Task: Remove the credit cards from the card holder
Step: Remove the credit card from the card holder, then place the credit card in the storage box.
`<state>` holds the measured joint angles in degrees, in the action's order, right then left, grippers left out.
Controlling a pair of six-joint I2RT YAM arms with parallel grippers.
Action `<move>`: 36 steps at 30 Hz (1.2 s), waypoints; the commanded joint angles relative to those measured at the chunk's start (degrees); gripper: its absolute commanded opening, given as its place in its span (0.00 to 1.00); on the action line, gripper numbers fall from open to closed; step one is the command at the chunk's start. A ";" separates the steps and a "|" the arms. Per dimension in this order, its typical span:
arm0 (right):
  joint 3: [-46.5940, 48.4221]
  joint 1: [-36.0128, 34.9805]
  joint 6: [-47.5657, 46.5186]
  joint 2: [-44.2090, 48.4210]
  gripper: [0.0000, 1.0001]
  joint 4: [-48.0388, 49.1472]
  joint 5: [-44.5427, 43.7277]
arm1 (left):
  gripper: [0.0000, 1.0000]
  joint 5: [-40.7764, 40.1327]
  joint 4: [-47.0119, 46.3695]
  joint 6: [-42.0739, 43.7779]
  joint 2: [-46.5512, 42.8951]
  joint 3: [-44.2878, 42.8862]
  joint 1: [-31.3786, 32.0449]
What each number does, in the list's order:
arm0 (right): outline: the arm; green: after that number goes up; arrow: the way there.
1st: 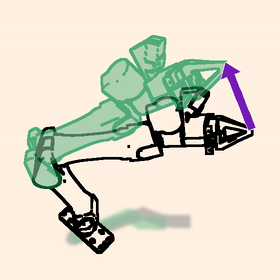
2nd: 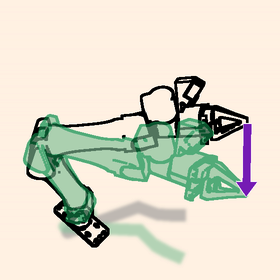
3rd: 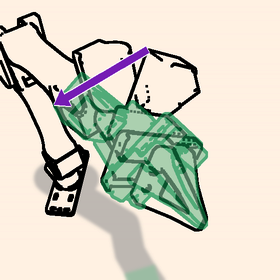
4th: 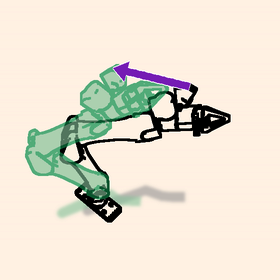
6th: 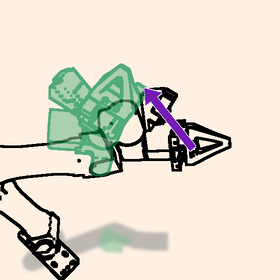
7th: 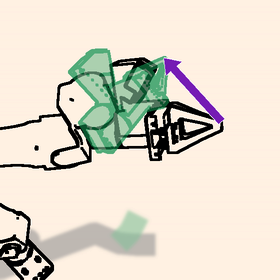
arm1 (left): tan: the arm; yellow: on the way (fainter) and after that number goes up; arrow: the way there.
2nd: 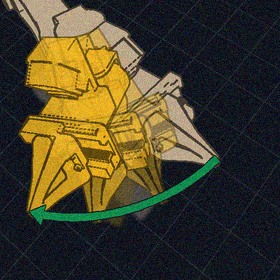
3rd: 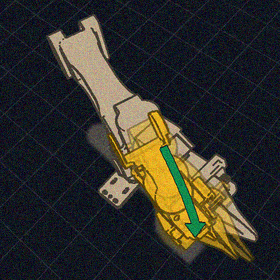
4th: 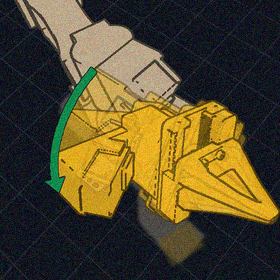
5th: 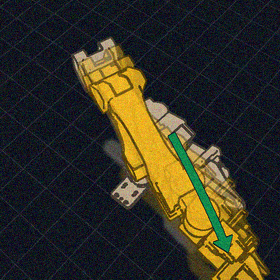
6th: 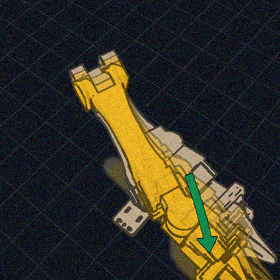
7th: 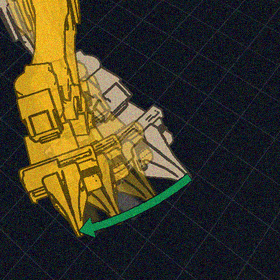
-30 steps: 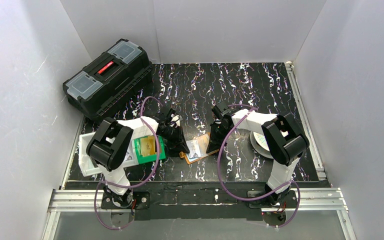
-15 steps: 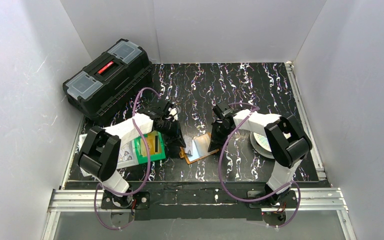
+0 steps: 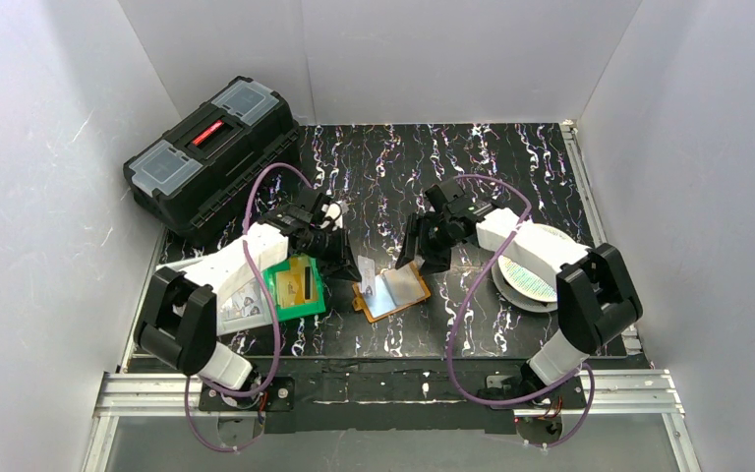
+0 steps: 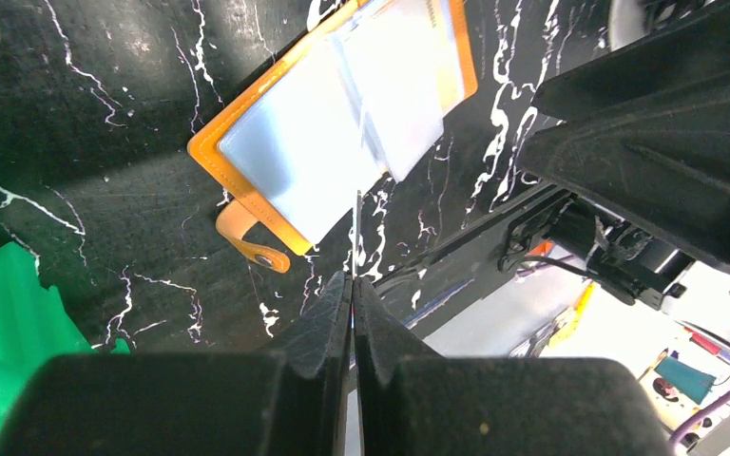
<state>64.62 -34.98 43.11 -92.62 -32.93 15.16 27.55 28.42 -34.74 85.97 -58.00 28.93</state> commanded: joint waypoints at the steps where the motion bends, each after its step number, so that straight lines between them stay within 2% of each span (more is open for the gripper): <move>1: 2.66 0.09 -0.97 2.81 0.71 -0.36 0.52 | 0.00 1.49 2.00 -0.58 -4.74 -2.29 -1.90; 7: 3.12 0.09 -1.43 3.96 0.72 -0.54 0.97 | 0.00 -0.01 5.47 -0.40 -9.89 -3.17 -4.03; 15: 3.86 0.09 -2.28 4.46 0.74 0.02 1.76 | 0.00 -13.41 22.25 2.87 -17.23 -9.07 -7.46; 19: 3.59 0.07 -2.66 3.96 0.74 0.75 2.80 | 0.00 -25.05 31.66 3.19 -19.63 -13.37 -8.57; 23: 3.02 0.13 -3.35 3.46 0.73 1.15 3.74 | 0.00 -44.57 42.90 2.11 -19.96 -16.40 -8.84; 26: 2.56 0.09 -4.03 3.32 0.73 1.02 4.38 | 0.00 -53.50 47.97 0.63 -18.85 -16.23 -9.50; 30: 2.11 0.09 -5.01 3.62 0.73 0.54 4.72 | 0.00 -59.92 48.68 0.03 -16.35 -14.50 -10.68; 36: 1.39 0.09 -6.24 4.49 0.73 -0.89 5.41 | 0.00 -62.69 44.74 0.70 -10.63 -10.67 -12.59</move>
<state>65.93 -34.98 38.79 -90.41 -33.06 19.07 -28.18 72.93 -33.85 72.40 -70.94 17.37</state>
